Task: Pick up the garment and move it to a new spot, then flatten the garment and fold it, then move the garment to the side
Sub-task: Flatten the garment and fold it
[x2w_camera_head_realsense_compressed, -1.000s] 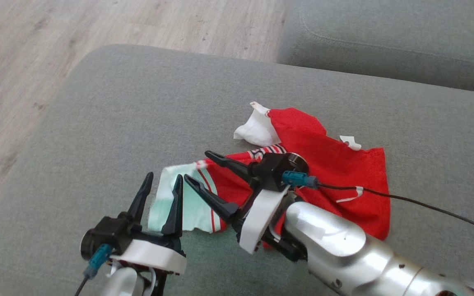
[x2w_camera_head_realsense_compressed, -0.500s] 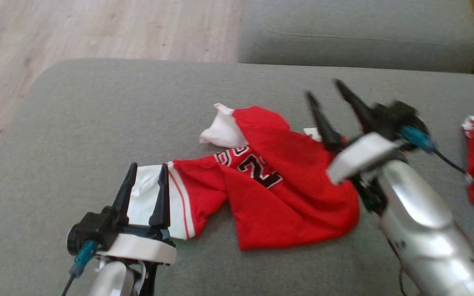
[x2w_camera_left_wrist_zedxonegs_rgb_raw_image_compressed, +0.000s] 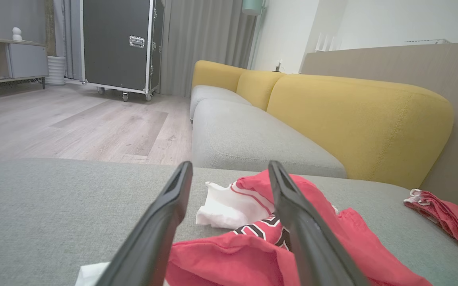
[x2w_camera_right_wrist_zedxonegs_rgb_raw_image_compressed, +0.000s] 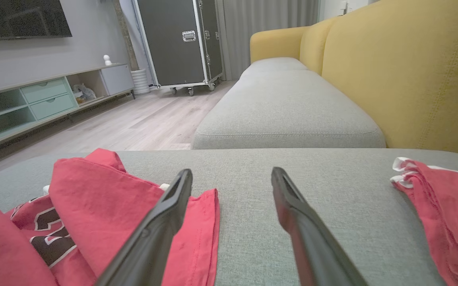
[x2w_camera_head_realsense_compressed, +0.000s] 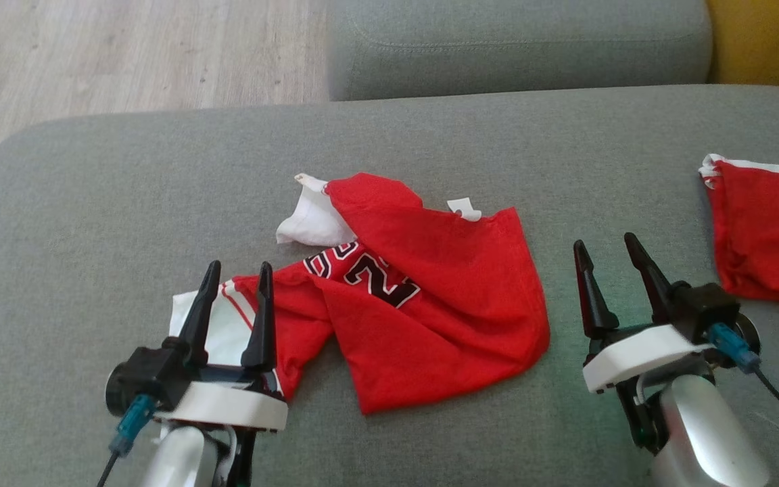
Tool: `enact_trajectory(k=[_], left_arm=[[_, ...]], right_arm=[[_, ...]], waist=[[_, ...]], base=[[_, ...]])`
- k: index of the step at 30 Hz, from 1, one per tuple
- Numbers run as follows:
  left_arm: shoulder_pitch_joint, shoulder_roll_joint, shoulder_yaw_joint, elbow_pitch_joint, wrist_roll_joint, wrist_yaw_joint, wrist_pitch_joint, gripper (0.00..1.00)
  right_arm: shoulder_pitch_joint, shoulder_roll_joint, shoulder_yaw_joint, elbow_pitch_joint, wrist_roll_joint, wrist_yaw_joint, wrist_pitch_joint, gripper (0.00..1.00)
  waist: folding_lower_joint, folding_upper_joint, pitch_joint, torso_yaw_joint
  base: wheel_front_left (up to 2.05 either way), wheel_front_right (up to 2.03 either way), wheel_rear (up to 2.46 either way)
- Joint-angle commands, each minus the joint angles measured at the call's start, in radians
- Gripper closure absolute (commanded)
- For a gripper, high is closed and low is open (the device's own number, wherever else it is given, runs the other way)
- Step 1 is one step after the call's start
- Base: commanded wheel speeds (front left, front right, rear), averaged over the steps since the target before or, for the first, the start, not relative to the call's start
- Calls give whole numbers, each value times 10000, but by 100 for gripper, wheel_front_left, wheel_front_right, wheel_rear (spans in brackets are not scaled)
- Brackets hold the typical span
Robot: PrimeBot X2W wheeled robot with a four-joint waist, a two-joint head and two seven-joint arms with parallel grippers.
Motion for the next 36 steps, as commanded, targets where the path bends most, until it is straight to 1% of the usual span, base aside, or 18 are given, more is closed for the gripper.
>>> enact_trajectory(k=[1,6,9,15,22,26,28,29,30,33,36], left_arm=[[-353,18,281,-341,66,0,-95,0],[-470,18,164,-353,59,-35,-95,0],[-570,18,56,-355,36,-48,-95,0],[-845,18,-233,-297,-45,-34,-95,0],[-1187,18,-548,-250,-232,45,-95,0],[-1301,18,-697,-265,-341,119,-95,0],[-1314,18,-724,-259,-363,152,-95,0],[-1315,18,-733,-251,-367,163,-95,0],[-1314,18,-738,-239,-369,172,-95,0],[-1301,18,-718,-201,-374,191,-95,0],[-1286,18,-693,-196,-375,197,-95,0]], right_arm=[[-332,110,192,-389,-118,-7,-104,0],[-479,178,33,-224,-417,-7,-104,0],[-823,189,-122,277,-665,-7,-72,0],[-2060,179,-361,1813,-817,-7,654,0],[-3463,-156,-345,3993,-1007,-7,1709,0],[-4009,-167,-118,5071,-1084,-7,2063,0],[-4223,-129,159,5538,-1054,-7,2260,0],[-4321,-132,321,5704,-1071,-7,2257,69],[-4415,-151,456,5825,-1080,-7,2181,100],[-4695,-288,679,6088,-1017,-7,1873,100],[-5069,-694,713,6230,-1073,-7,1532,100]], waist=[[0,0,46,25],[0,0,303,273],[0,0,549,520],[0,0,1163,1094],[0,0,1658,1634],[0,0,1760,1775],[0,0,1777,1791],[0,0,1778,1792],[0,0,1769,1791],[0,0,1705,1762],[0,0,1641,1728]], base=[[0,0,0],[0,0,0],[0,0,0],[0,0,0],[0,0,0],[0,0,0],[0,0,0],[0,0,0],[0,0,0],[0,0,0],[0,0,0]])
